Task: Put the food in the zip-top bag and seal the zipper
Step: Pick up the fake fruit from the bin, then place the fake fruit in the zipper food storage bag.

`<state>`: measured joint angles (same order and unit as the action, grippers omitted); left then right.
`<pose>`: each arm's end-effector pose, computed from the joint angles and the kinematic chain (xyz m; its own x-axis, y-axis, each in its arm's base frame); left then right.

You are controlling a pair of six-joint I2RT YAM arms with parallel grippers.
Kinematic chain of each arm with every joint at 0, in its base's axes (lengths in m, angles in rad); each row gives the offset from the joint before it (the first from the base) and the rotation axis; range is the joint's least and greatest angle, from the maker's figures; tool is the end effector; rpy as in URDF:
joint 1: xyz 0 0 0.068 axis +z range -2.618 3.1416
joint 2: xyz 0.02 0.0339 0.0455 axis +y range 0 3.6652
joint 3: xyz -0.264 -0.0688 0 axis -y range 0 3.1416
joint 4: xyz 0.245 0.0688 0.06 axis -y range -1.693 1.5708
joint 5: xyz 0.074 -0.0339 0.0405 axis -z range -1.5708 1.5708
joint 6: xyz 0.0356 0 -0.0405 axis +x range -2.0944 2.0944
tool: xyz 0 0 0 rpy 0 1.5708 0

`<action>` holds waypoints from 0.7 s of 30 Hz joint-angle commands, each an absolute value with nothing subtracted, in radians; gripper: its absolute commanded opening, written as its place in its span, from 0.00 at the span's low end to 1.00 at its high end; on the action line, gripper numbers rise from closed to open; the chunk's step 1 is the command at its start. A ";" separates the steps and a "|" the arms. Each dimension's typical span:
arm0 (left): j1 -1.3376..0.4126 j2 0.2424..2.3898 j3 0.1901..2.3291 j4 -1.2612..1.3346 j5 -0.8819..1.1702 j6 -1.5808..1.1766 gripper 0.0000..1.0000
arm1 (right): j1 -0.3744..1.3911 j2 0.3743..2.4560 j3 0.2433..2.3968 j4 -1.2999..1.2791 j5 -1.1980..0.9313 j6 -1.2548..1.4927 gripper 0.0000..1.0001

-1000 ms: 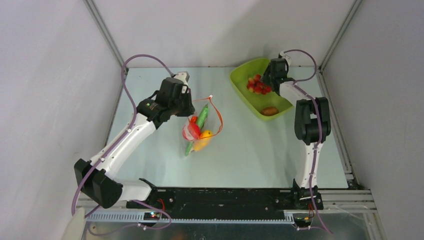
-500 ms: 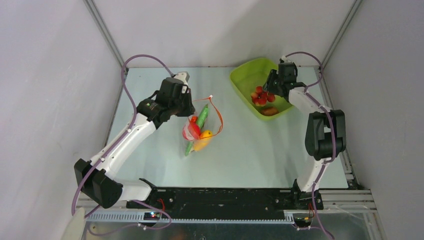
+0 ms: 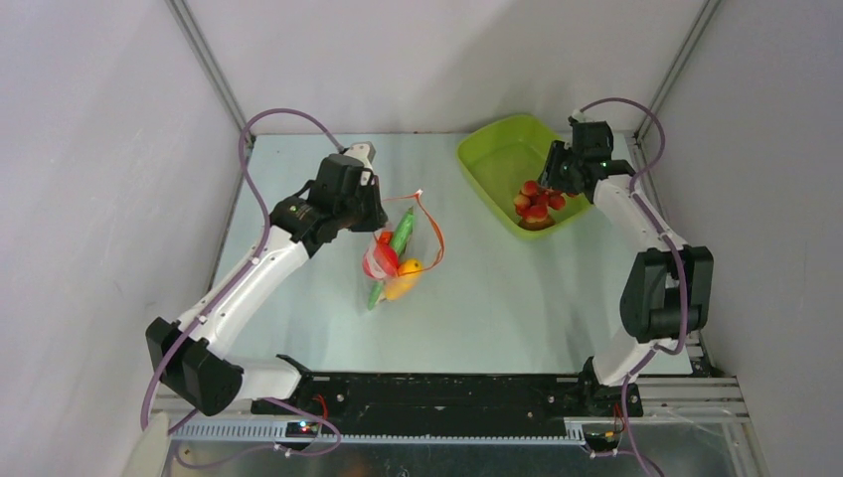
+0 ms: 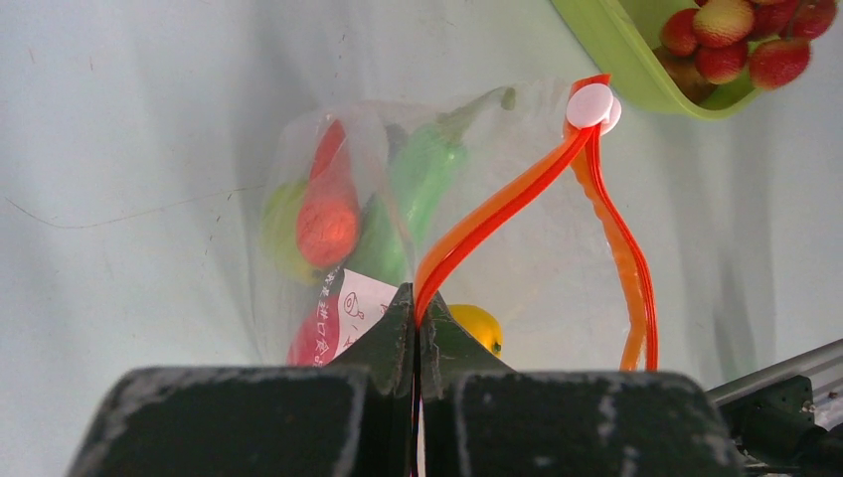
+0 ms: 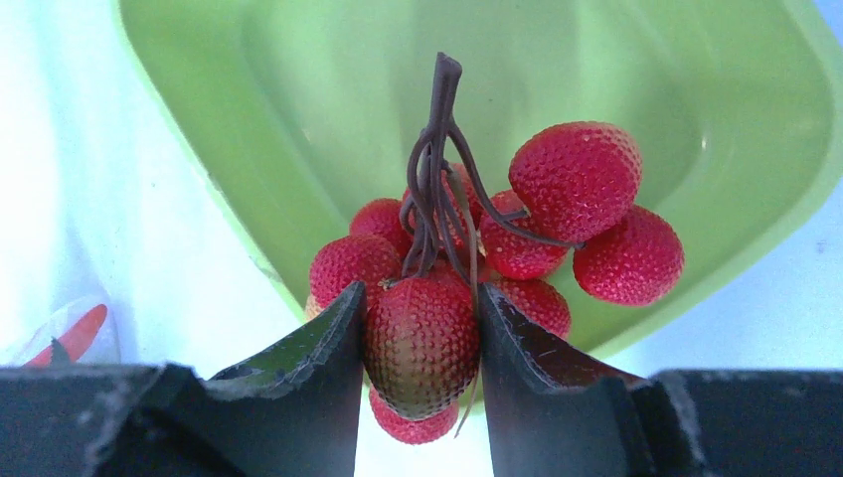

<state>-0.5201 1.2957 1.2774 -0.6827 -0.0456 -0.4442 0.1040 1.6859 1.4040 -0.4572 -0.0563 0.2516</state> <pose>0.2421 -0.1368 0.3524 -0.7057 -0.0905 -0.7027 0.1805 0.9361 -0.3019 0.3810 0.0418 0.2914 -0.6850 0.1784 -0.7064 0.0263 0.9750 0.2207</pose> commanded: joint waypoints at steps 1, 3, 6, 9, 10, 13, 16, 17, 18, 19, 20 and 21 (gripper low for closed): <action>-0.514 1.250 1.290 -0.668 -0.046 -0.455 0.01 | 0.101 1.577 1.417 -0.460 -0.031 0.220 0.00; -0.514 1.246 1.291 -0.670 -0.046 -0.457 0.01 | 0.102 1.538 1.411 -0.430 -0.038 0.225 0.00; -0.514 1.239 1.291 -0.673 -0.051 -0.458 0.01 | 0.104 1.466 1.406 -0.390 -0.068 0.231 0.00; -0.514 1.227 1.289 -0.670 -0.054 -0.457 0.02 | 0.104 1.412 1.405 -0.378 -0.125 0.239 0.00; -0.514 1.224 1.289 -0.670 -0.053 -0.458 0.02 | 0.106 1.386 1.406 -0.376 -0.165 0.242 0.00; -0.514 1.220 1.285 -0.663 -0.038 -0.462 0.02 | 0.117 1.333 1.401 -0.367 -0.241 0.260 0.00; -0.514 1.222 1.280 -0.657 -0.020 -0.468 0.02 | 0.161 1.262 1.381 -0.332 -0.325 0.272 0.00; -0.514 1.221 1.279 -0.655 -0.011 -0.470 0.02 | 0.187 1.249 1.378 -0.326 -0.339 0.274 0.00; -0.514 1.221 1.278 -0.652 -0.009 -0.472 0.02 | 0.203 1.225 1.373 -0.314 -0.363 0.276 0.00; -0.515 1.222 1.278 -0.650 0.016 -0.473 0.03 | 0.237 1.215 1.370 -0.308 -0.378 0.279 0.00; -0.514 1.222 1.278 -0.650 0.030 -0.474 0.03 | 0.256 1.194 1.365 -0.296 -0.383 0.280 0.00; -0.514 1.223 1.278 -0.649 0.037 -0.476 0.03 | 0.295 1.176 1.363 -0.289 -0.385 0.284 0.00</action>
